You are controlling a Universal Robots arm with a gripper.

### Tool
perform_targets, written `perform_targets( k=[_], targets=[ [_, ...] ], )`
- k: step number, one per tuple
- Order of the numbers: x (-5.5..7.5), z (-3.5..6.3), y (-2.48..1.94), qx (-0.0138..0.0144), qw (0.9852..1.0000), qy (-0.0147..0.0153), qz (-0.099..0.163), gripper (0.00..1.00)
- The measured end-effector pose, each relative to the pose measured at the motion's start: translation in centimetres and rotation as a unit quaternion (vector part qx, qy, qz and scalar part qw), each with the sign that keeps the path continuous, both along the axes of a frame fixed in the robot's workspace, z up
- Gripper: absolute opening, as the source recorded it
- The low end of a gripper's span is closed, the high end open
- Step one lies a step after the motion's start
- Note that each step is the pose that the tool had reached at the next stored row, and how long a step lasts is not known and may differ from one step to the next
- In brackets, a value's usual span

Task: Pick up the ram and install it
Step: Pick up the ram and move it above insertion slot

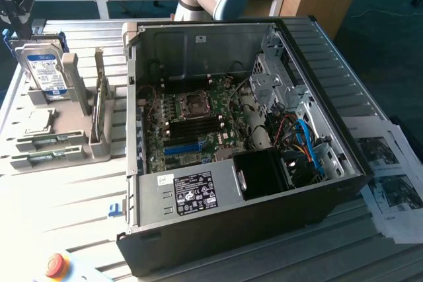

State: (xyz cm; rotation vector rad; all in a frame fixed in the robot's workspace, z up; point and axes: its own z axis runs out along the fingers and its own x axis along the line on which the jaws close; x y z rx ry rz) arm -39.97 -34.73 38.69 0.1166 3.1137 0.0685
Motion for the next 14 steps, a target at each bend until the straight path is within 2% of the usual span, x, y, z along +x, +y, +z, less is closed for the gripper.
perform_targets(
  k=[14],
  targets=[
    [0.0, 0.0, 0.0, 0.0, 1.0, 0.0, 0.006, 0.1]
  ],
)
